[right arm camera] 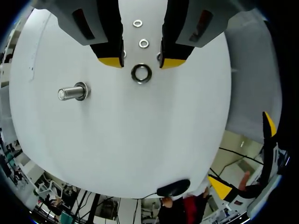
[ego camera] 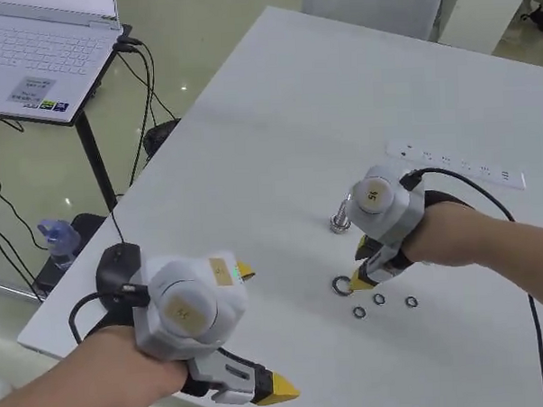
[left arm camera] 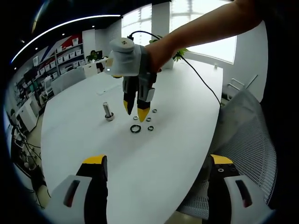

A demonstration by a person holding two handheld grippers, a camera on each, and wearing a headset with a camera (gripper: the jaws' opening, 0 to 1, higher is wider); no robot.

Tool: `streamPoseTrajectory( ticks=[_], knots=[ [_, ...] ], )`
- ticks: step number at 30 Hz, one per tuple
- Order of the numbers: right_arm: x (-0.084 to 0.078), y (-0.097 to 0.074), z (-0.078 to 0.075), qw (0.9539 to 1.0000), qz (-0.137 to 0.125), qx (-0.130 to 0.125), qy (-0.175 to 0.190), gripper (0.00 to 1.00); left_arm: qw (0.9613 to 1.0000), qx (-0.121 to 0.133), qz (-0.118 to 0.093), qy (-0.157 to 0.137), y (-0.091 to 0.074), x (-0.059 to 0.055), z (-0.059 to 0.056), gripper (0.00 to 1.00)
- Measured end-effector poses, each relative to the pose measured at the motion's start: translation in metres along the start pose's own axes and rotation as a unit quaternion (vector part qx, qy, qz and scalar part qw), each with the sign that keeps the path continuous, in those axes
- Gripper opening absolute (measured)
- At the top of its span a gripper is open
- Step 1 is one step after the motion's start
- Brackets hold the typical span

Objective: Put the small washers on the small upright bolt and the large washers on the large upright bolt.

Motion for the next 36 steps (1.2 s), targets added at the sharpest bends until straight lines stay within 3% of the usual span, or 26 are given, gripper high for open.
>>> streamPoseTrajectory(
  ticks=[21, 36],
  knots=[
    [-0.007, 0.038, -0.002, 1.0, 0.007, 0.0, 0.0, 0.33, 0.9999, -0.003, -0.005, -0.011, 0.003, -0.002, -0.002, 0.86],
    [-0.007, 0.038, -0.002, 1.0, 0.004, -0.006, -0.002, 0.32, 0.9999, -0.003, -0.004, -0.014, 0.003, -0.003, -0.006, 0.88]
  ],
)
Point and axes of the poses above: the centre of the closed fingertips' face, and the gripper's own axes: y roughly forward along the fingers, z roughly to its left, x roughly out of its top, the point moved 6 cm from there along -y, roughly backward along the fingers, and after that the axes turned 5 degrees about y, right-handed, at the moved point
